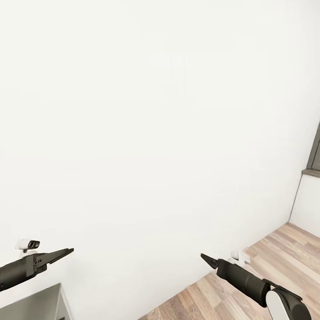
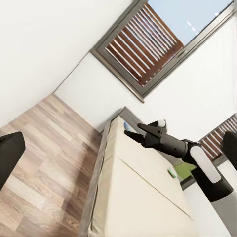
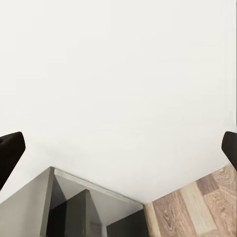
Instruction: Put all the toys in the child's room - the three board games (two on the bed and one on the table), the two jigsaw puzzles on the table, and the tennis ball on the table - inside the toy box on the table in the child's room.
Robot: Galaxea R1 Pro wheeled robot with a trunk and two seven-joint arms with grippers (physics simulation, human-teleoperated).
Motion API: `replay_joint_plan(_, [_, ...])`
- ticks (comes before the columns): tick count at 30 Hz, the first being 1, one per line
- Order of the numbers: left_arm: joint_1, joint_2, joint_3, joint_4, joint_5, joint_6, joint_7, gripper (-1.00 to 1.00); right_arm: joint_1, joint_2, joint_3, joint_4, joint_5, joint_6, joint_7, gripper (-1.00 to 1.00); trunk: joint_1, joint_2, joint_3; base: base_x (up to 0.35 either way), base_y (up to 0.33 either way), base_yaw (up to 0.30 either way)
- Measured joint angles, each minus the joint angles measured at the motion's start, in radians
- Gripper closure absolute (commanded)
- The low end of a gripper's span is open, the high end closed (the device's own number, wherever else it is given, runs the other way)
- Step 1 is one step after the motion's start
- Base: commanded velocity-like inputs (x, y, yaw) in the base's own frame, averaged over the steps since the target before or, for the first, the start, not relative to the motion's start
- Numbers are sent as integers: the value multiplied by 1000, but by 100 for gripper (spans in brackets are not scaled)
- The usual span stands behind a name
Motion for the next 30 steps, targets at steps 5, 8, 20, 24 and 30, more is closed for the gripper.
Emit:
replay_joint_plan(5, [0,0,0,0,0,0,0,-100,0,0,0,0,0,0,0,-100,0,0,0,-15,0,-278])
replay_joint_plan(8, [0,0,0,0,0,0,0,-100,0,0,0,0,0,0,0,-100,0,0,0,-7,0,-278])
replay_joint_plan(20, [0,0,0,0,0,0,0,-100,0,0,0,0,0,0,-1,-100,0,0,0,-2,0,-278])
replay_joint_plan(24, [0,0,0,0,0,0,0,-100,0,0,0,0,0,0,-1,-100,0,0,0,0,0,-278])
replay_joint_plan(30, [0,0,0,1,0,0,0,-100,0,0,0,0,0,0,-1,-100,0,0,0,0,0,-278])
